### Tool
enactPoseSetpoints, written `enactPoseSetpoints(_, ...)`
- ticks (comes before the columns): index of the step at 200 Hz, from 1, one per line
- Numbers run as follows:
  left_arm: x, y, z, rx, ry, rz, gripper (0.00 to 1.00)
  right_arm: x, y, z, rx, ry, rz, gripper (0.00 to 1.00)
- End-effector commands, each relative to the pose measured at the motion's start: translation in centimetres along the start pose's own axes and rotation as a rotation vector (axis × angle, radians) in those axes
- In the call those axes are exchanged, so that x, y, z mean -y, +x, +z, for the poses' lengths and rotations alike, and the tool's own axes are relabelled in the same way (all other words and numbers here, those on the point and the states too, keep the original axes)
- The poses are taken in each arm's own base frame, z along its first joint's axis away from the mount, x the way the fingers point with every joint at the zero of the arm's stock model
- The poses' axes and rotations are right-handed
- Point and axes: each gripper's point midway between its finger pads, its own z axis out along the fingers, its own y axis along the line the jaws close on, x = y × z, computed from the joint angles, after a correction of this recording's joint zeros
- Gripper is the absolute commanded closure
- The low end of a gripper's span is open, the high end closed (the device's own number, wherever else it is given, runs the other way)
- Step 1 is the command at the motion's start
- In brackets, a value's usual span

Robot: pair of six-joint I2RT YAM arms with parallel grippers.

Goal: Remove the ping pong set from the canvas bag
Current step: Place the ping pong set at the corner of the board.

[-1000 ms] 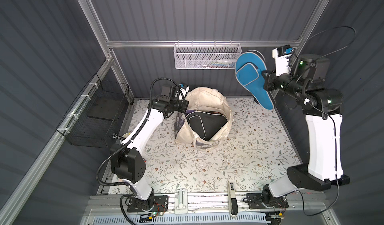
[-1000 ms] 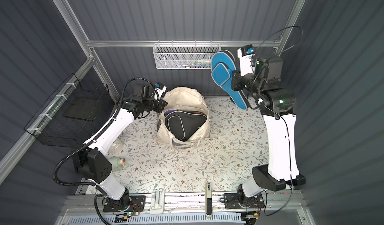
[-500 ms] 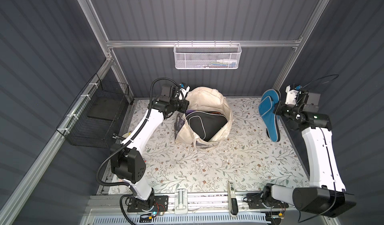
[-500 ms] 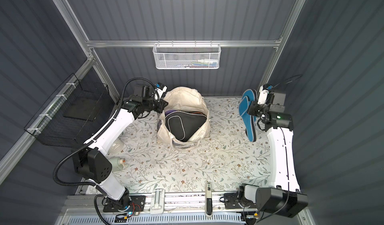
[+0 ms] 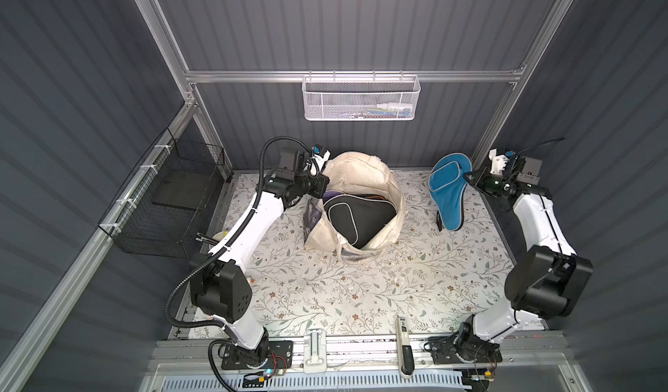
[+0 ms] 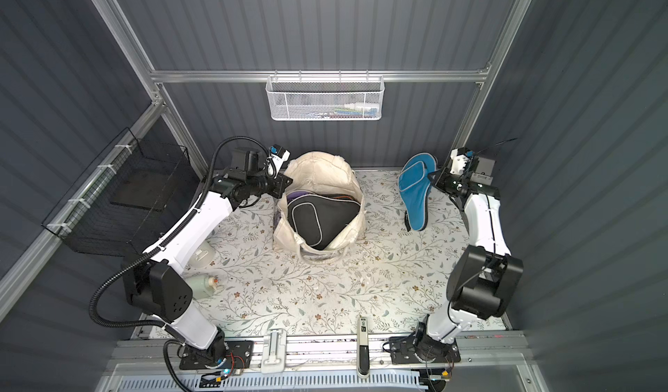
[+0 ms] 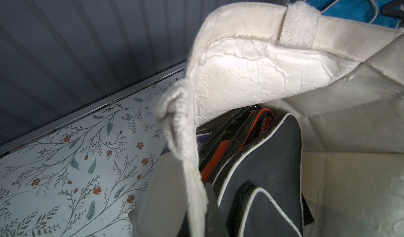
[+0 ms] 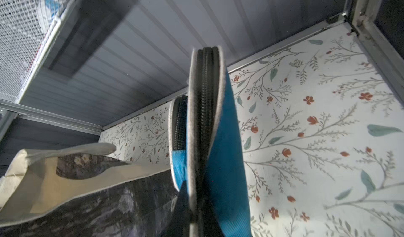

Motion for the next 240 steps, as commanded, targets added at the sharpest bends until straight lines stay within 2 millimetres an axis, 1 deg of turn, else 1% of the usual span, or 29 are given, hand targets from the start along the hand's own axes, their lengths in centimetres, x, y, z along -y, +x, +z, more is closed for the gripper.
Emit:
enactPoseSetpoints(1,1.4,-3.6,-2.5,0.133,0.035,0.073,1.00,0.1,-4.5,-0.3,0.085,-0.117,-0.032,1.00)
enactPoseSetpoints(7,1.9,-3.6,-2.5,0.134,0.066,0.077,1.00,1.5,-4.5,0.5,0.066,-0.123,-0.009,1.00)
enactPoseSetpoints(20,1.9,-3.5,-2.4,0.133,0.069,0.077,1.00,4.1,-4.2,2.3,0.016,-0.134,0.045,1.00)
enactPoseSetpoints(21,1.9,-3.5,-2.4,0.133,0.070,0.076,1.00,4.0,-4.5,2.2,0.018,-0.139,0.042,1.00)
enactPoseSetpoints(23,1.9,-3.5,-2.4,0.133,0.070,0.077,1.00,4.5,-4.4,2.7,0.006,-0.144,0.052,1.00)
enactPoseSetpoints(27,2.0,-3.5,-2.3,0.134,0.072,0.078,1.00,5.2,-4.7,3.0,0.008,-0.144,0.060,1.00)
enactPoseSetpoints(45,2.0,-3.5,-2.2,0.134,0.079,0.078,1.00,7.8,-4.1,4.7,-0.041,-0.137,0.106,1.00)
enactPoseSetpoints(48,2.0,-3.6,-2.1,0.134,0.077,0.078,1.00,8.2,-4.3,4.9,-0.041,-0.137,0.107,1.00)
enactPoseSetpoints(62,1.9,-3.6,-2.0,0.126,0.079,0.078,1.00,10.0,-3.6,5.7,-0.086,-0.119,0.157,1.00)
enactPoseSetpoints(96,1.8,-3.7,-1.9,0.121,0.074,0.083,1.00,14.3,-2.2,6.8,-0.138,-0.012,0.181,1.00)
enactPoseSetpoints(114,1.8,-3.7,-1.7,0.115,0.077,0.085,1.00,16.5,-1.2,7.5,-0.171,0.032,0.207,1.00)
enactPoseSetpoints(145,1.7,-3.5,-0.9,0.097,0.086,0.086,1.00,19.2,0.6,9.0,-0.223,0.080,0.230,1.00)
enactPoseSetpoints(166,1.6,-3.5,-0.5,0.089,0.091,0.087,1.00,20.3,1.5,9.6,-0.248,0.100,0.230,1.00)
enactPoseSetpoints(205,1.6,-3.5,0.1,0.078,0.104,0.089,1.00,21.2,0.9,9.8,-0.255,0.162,0.166,1.00)
enactPoseSetpoints(231,1.5,-3.5,0.3,0.068,0.107,0.094,1.00,22.2,1.3,10.5,-0.277,0.209,0.131,1.00)
enactPoseSetpoints(240,1.6,-3.3,0.4,0.061,0.110,0.094,1.00,22.2,1.4,10.8,-0.281,0.212,0.121,1.00)
